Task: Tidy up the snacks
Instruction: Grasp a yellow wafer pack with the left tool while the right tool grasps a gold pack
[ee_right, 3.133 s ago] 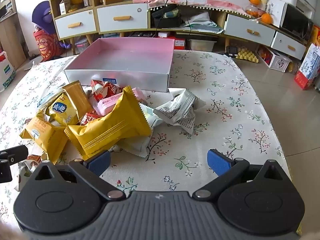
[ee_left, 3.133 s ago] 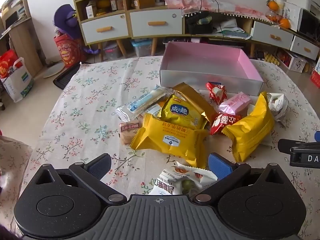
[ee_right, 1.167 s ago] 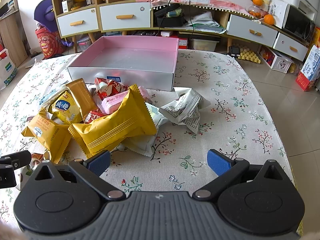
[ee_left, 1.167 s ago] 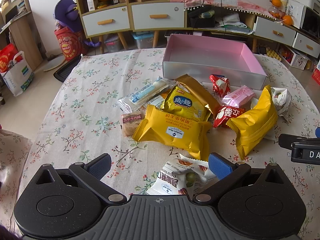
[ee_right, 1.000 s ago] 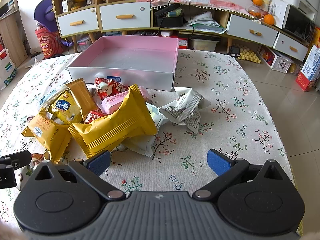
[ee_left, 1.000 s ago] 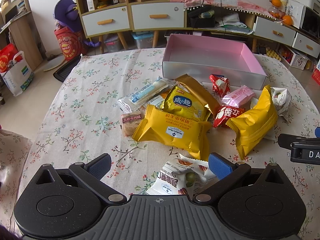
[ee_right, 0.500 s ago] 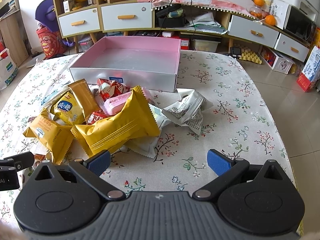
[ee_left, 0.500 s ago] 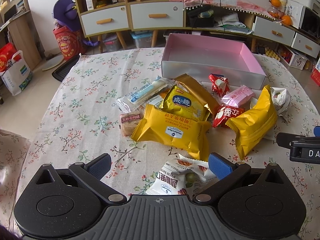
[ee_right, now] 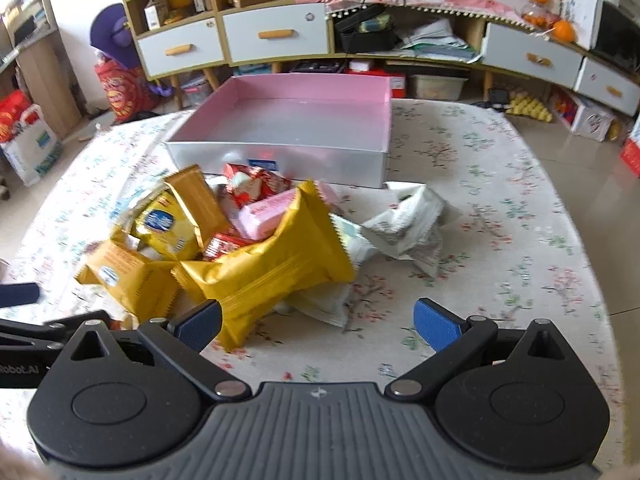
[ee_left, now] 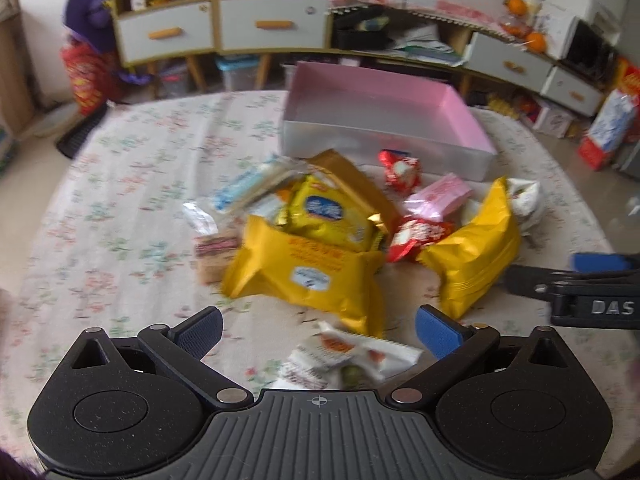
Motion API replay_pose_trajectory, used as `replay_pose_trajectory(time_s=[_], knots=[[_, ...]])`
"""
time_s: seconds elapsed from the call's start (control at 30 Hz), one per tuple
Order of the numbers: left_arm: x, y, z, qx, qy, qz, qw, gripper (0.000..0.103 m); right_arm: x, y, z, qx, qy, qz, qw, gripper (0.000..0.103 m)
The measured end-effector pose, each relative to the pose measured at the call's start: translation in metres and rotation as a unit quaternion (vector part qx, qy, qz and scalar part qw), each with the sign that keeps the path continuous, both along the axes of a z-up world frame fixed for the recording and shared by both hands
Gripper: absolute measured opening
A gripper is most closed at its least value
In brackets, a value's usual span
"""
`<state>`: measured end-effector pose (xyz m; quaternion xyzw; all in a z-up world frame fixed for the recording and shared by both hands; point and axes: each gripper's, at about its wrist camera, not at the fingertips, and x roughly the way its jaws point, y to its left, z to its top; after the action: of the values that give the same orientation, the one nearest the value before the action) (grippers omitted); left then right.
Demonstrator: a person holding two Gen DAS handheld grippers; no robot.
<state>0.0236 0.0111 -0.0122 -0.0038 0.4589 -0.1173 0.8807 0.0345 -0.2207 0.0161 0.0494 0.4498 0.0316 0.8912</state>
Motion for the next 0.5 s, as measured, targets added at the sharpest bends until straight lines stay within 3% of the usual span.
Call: replay_pose_trajectory(time_s=[0.1, 0.2, 0.5], knots=[[0.007, 0.002, -0.004, -0.041, 0.011, -0.013, 0.999, 0.101, 0.009, -0.003, -0.002, 0.041, 0.013, 0.0, 0.999, 0.098], [0.014, 0.004, -0.008, -0.049, 0.014, -0.013, 0.9986, 0.1, 0.019, -0.008, -0.008, 0.087, 0.031, -0.011, 0.996, 0.094], [0.038, 0.025, -0.02, -0.114, 0.061, 0.052, 0.9902, 0.098, 0.034, -0.02, -0.029, 0.197, 0.082, -0.07, 0.975, 0.087]])
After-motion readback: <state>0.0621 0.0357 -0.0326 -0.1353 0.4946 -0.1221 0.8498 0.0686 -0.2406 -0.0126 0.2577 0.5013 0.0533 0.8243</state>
